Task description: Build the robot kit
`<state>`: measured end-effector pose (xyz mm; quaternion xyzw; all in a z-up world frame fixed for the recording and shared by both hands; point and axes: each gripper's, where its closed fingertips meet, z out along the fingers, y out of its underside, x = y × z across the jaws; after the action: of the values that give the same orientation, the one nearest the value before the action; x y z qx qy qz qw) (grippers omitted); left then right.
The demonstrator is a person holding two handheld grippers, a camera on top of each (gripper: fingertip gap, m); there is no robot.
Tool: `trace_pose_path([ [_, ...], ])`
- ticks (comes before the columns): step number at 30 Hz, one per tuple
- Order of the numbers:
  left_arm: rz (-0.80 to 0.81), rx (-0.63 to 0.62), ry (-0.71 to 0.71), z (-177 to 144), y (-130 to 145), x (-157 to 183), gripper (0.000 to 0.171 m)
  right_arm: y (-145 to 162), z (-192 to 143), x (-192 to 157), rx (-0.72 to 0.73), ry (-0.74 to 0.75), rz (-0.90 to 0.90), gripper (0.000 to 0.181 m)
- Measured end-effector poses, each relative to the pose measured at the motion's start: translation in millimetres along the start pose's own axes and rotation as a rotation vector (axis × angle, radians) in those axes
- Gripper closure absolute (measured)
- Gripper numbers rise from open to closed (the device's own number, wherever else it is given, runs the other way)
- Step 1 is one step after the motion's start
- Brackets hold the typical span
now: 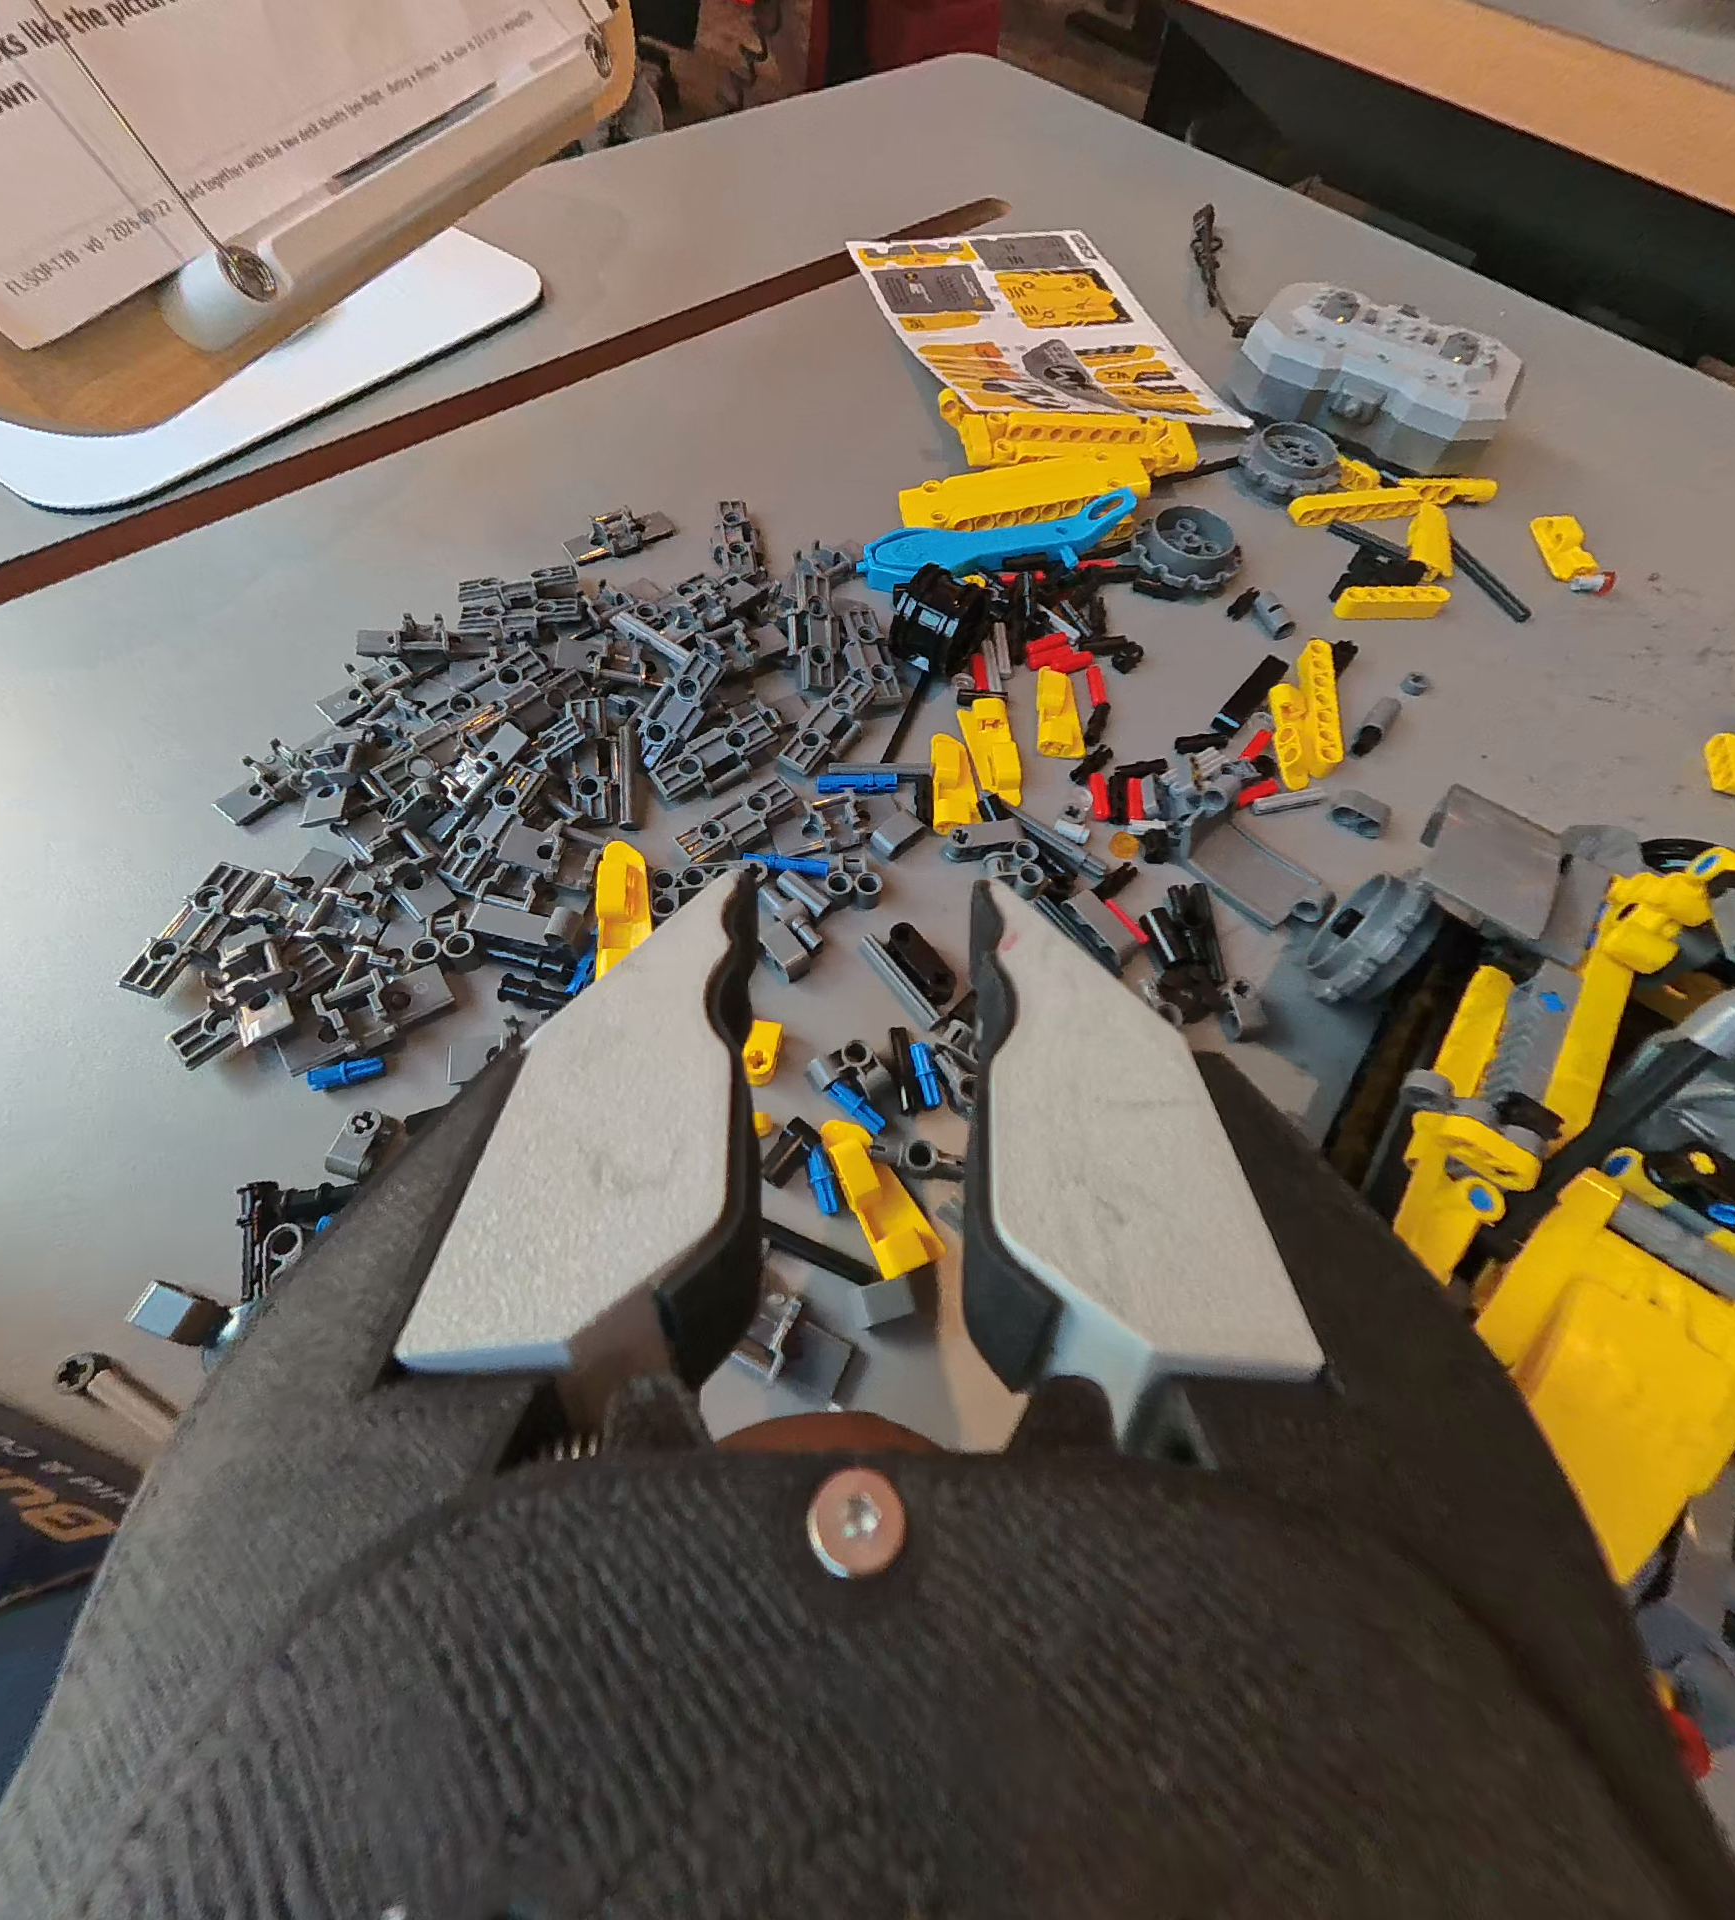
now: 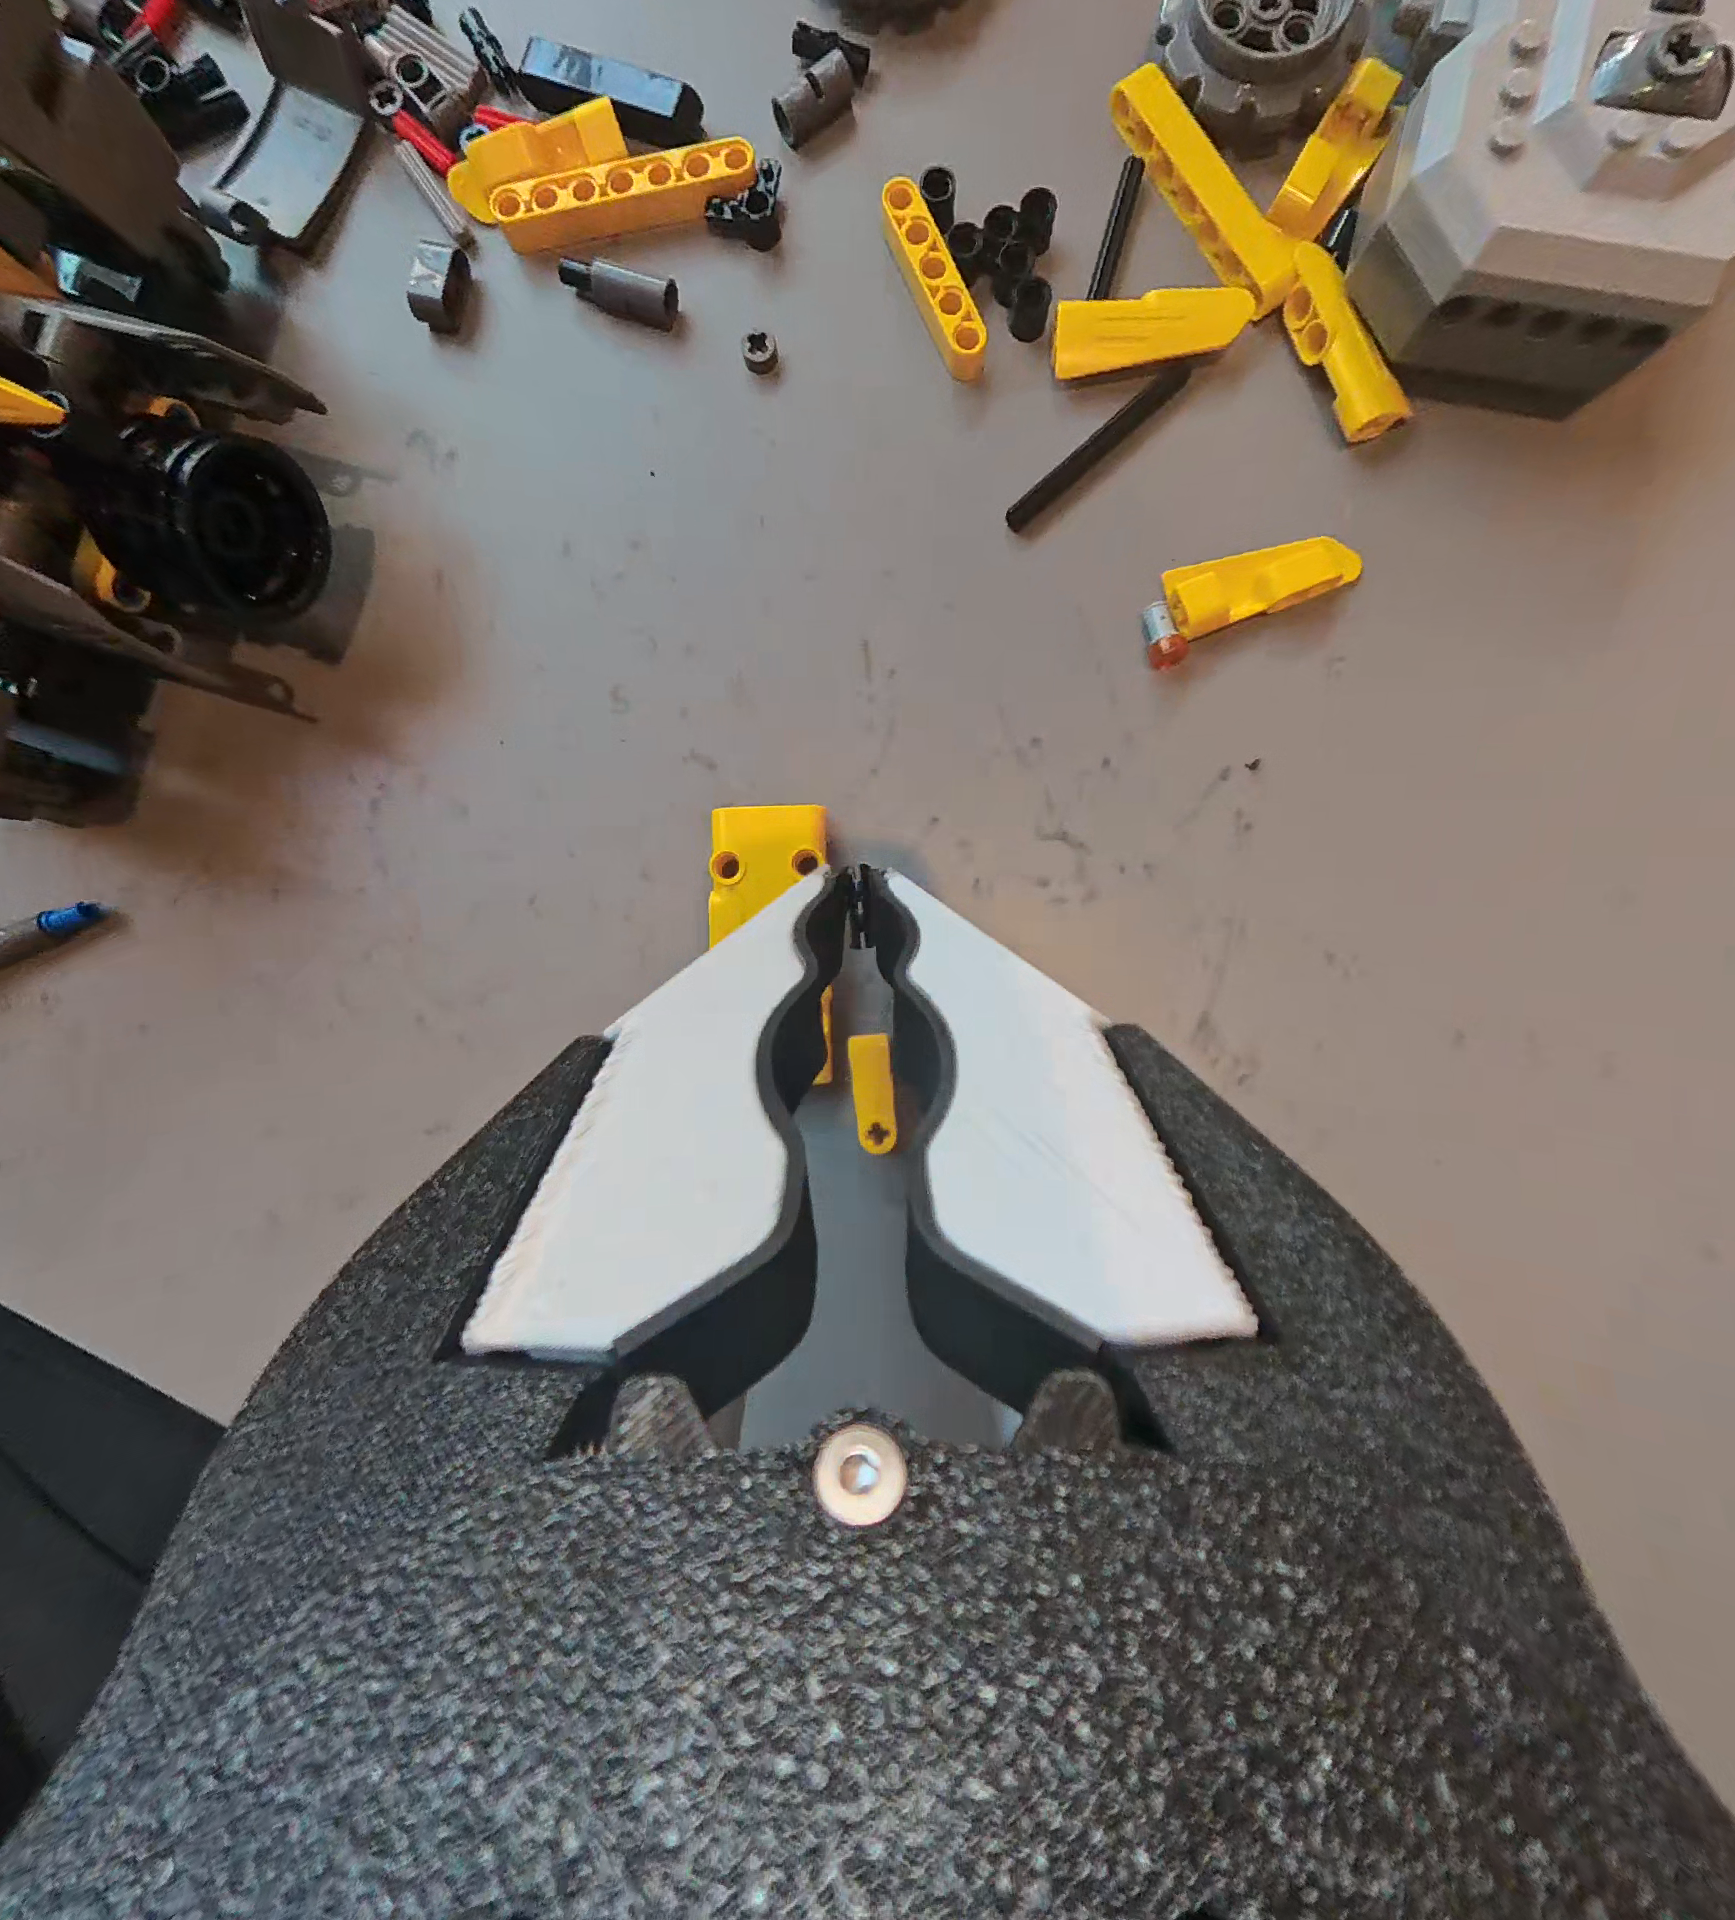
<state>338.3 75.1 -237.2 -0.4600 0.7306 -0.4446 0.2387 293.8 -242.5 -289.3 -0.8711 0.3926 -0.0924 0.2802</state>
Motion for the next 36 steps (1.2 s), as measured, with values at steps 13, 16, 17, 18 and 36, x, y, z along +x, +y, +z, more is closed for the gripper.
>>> trace_pose_path([
  [13,0.004,0.009,0.004,-1.6,-2.5,1.8,0.134,-12.2,-7.5,1.0,0.048,-0.019,0.023,0.174],
  [16,-0.005,0.009,0.006,-1.5,-2.5,1.0,0.134,-31.1,-15.9,-2.8,0.111,-0.043,0.02,0.171],
  [17,-0.006,0.008,0.008,-1.3,-2.3,1.3,0.134,-36.8,-17.5,-3.5,0.124,-0.049,0.019,0.17],
  [18,-0.004,0.007,0.009,-0.9,-2.0,1.8,0.134,-42.3,-18.7,-3.4,0.134,-0.051,0.017,0.168],
  [36,0.004,0.005,0.015,-0.5,-2.4,3.9,0.134,-99.2,1.5,-28.7,0.223,-0.242,0.023,0.166],
])
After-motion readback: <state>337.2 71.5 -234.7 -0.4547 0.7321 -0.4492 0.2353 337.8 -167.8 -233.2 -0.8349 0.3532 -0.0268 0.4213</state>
